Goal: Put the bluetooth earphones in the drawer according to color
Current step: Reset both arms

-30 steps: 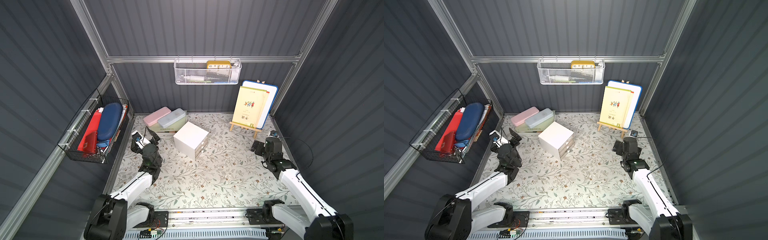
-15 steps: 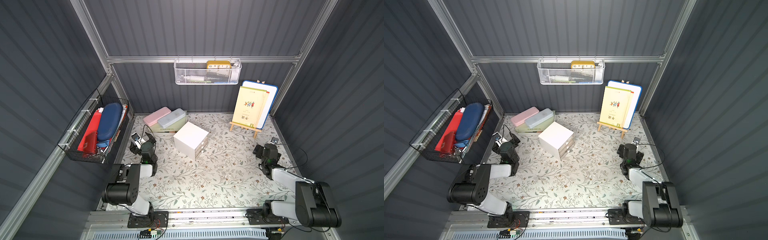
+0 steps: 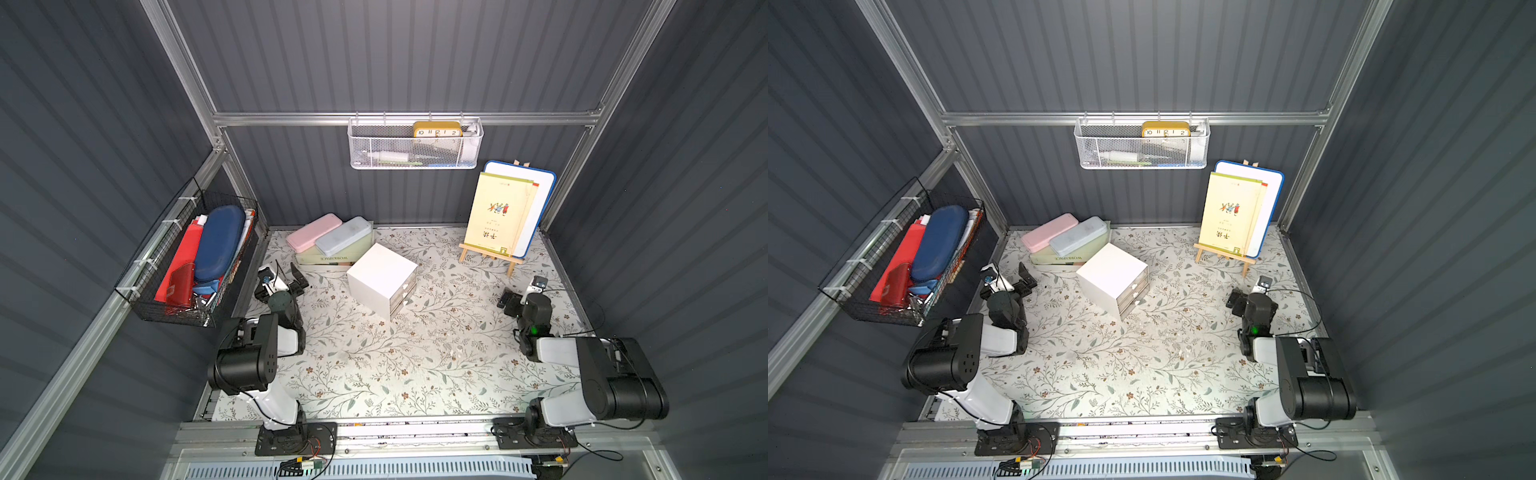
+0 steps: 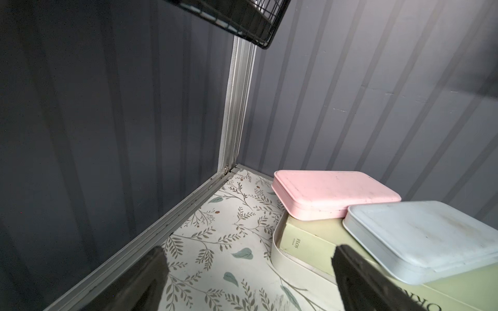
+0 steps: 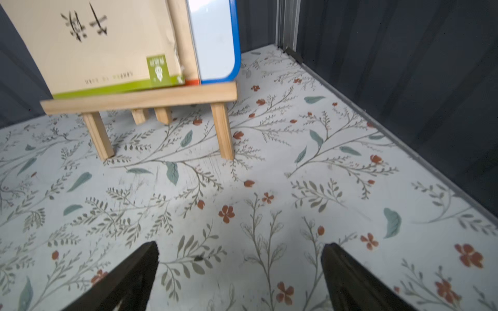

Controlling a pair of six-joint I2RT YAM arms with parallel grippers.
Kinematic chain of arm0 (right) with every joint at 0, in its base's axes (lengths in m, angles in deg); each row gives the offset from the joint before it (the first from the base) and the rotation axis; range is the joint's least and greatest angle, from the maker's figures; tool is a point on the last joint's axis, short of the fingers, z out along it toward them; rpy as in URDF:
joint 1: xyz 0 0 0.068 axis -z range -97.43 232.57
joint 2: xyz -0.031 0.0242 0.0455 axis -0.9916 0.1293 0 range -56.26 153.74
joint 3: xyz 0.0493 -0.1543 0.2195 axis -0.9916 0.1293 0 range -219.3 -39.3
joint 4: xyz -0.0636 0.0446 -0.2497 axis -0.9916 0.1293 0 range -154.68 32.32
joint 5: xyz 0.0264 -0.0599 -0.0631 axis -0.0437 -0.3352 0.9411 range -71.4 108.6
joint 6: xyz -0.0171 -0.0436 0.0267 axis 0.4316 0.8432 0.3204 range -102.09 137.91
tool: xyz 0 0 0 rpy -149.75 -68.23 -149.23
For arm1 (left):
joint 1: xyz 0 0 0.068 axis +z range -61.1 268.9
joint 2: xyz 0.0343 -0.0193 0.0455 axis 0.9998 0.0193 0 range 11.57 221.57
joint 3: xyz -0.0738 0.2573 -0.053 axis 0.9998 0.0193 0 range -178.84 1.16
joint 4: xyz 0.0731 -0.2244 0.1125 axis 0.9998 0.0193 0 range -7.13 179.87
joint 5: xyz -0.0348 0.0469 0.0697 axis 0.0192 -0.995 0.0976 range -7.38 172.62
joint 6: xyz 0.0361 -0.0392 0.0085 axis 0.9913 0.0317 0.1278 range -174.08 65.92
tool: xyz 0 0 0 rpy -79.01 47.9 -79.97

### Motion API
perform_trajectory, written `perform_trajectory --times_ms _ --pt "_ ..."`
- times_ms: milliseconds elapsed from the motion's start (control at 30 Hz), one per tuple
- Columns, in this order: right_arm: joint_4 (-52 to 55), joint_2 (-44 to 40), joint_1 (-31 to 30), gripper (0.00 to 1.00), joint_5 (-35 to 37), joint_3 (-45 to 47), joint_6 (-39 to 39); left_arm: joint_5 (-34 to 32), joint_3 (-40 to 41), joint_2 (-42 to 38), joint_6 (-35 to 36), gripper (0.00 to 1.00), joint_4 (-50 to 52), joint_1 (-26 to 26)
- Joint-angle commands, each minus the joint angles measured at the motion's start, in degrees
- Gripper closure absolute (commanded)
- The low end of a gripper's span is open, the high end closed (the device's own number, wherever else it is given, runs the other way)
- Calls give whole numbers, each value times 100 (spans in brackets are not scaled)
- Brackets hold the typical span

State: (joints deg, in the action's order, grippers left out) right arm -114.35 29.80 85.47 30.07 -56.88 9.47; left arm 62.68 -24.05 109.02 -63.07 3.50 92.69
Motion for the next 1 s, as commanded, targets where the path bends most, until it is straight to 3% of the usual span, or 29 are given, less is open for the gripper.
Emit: perform_trajectory --times_ms 0,333,967 --pt "-1156 223 -59 1 -88 72 155 99 -85 11 -43 1 -92 43" --pt "-134 161 -335 1 335 -408 340 86 -87 -16 -50 1 -39 43" --pt "-236 183 -343 1 370 -381 335 78 -112 2 -50 1 -17 43"
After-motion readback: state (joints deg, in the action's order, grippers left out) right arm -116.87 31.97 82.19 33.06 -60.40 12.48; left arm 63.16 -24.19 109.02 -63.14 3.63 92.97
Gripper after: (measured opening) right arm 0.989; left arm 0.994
